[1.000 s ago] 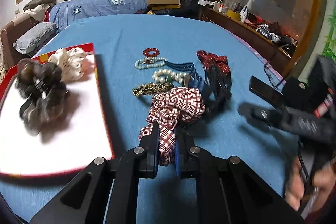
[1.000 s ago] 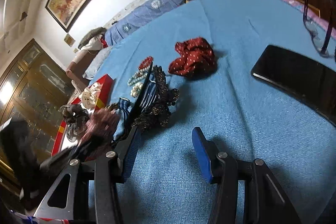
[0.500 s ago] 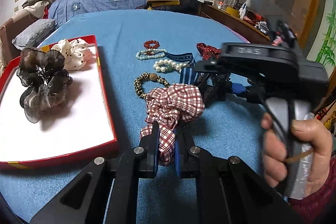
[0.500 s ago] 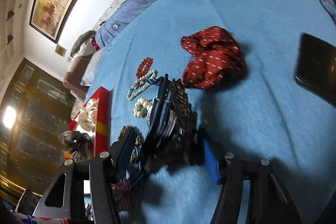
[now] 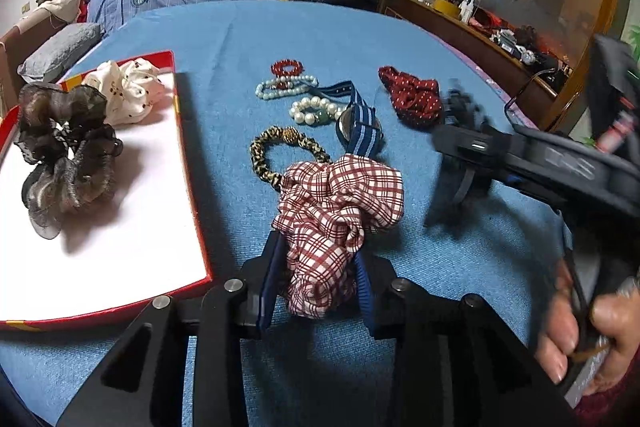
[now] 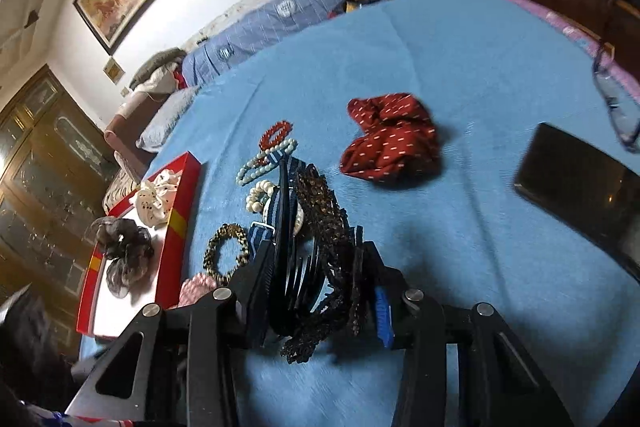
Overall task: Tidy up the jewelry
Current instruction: 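Grasp the plaid scrunchie with left tool while right tool grasps black claw clips, then lift the plaid scrunchie and black claw clips and carry toward the tray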
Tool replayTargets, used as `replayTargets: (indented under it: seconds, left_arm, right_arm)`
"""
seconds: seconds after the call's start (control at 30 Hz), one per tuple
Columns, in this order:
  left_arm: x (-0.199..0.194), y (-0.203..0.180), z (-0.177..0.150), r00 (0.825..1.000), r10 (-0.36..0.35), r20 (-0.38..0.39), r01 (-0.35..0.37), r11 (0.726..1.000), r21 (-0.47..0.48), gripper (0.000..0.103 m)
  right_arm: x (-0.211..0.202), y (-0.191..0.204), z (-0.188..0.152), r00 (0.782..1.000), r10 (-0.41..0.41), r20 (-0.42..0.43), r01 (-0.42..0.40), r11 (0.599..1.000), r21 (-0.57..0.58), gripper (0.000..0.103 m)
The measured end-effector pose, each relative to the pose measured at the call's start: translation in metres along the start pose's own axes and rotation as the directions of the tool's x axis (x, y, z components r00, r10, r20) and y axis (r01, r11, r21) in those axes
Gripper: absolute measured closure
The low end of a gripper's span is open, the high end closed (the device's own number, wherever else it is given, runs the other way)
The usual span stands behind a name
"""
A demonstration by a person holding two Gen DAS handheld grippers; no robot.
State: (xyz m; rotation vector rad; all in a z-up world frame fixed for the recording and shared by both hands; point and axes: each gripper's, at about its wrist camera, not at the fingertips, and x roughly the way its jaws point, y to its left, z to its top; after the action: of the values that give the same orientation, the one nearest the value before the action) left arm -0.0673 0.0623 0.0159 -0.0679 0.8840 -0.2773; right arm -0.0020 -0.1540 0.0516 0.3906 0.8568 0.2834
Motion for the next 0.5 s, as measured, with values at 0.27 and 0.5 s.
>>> replayTargets:
  seconds: [0.27,0.5]
  left_arm:
    - [-0.008,-0.013,-0.003,0.991,0.100,0.087,-0.103,0.994,0.040,0.091]
    - [-0.026,-0.014,-0.010,0.967,0.175,0.183,-0.182,0.983,0.020,0.091]
  right_arm:
    - [-0.033,-0.001,-0.022,0.985,0.063,0.158,-0.055,0.997,-0.054,0.056]
    - [-0.044,0.018,-0.031,0.967,0.113,0.228,-0.076,0.983,-0.168,0.056]
